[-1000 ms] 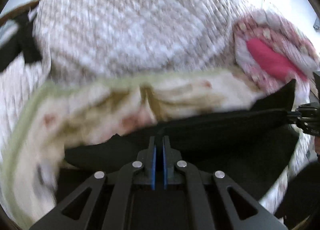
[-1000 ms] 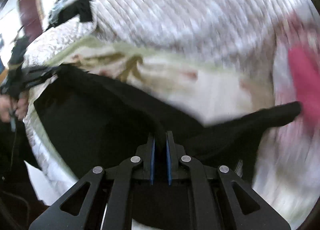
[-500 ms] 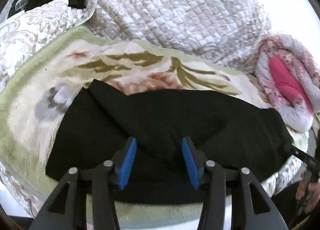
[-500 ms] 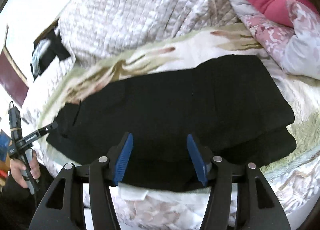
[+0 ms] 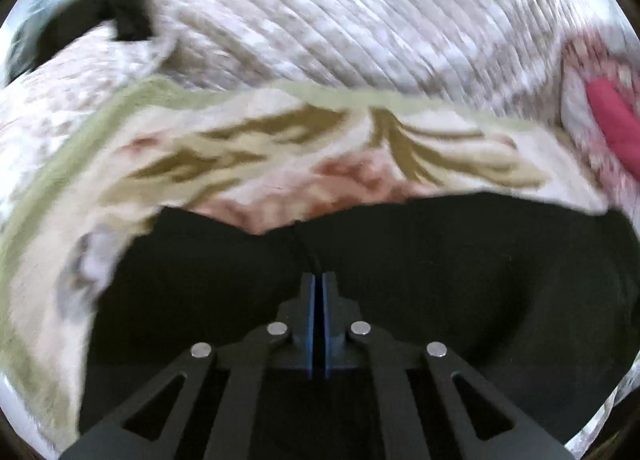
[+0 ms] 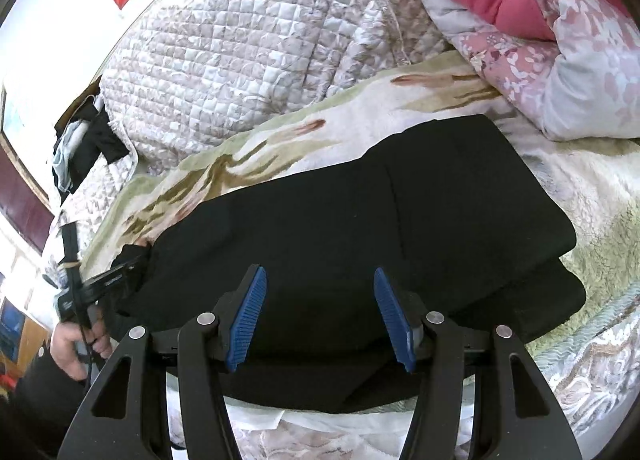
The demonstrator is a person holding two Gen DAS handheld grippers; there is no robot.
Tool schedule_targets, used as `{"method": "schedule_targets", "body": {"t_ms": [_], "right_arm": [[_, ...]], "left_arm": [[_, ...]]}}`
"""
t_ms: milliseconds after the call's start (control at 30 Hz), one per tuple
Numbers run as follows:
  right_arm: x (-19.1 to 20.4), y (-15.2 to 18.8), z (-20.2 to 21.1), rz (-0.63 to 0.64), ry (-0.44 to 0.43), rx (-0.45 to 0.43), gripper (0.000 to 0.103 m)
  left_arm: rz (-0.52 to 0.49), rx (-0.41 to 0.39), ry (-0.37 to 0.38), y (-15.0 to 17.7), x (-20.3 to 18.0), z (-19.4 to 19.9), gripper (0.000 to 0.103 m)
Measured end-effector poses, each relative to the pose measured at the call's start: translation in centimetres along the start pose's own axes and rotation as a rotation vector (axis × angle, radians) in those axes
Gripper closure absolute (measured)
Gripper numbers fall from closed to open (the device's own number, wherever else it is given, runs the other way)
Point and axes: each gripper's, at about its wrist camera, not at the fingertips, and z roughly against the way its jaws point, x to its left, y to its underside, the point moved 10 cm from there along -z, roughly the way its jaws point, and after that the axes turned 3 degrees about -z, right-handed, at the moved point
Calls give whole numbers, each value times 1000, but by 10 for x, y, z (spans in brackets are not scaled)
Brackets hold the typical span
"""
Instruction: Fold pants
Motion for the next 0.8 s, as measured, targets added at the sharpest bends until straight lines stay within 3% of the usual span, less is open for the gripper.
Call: {"method": "schedule_targets", "body": {"t_ms": [200, 300, 467, 533, 600, 667, 800], "right_arm": [[8, 2, 0, 44, 9, -5, 46], [7, 5, 0, 44, 15, 3, 46], [6, 10, 4, 33, 26, 4, 46], [2, 13, 7, 15, 33, 0, 46], [-3, 18, 8, -21, 34, 3, 46], [-8, 25, 8, -57, 35, 11, 46], [-15, 34, 6, -115, 32, 34, 46]], "left_arm": [[240, -132, -70, 14, 77, 69, 99], [267, -115, -75, 38, 93, 76, 99], [376, -22, 20, 63, 101, 61, 98], [424, 1, 74, 66, 98, 58, 93], [453, 7, 117, 69, 92, 58, 67], [464, 13, 169, 71, 81, 57, 56], [463, 60, 212, 71, 66, 45, 56]]}}
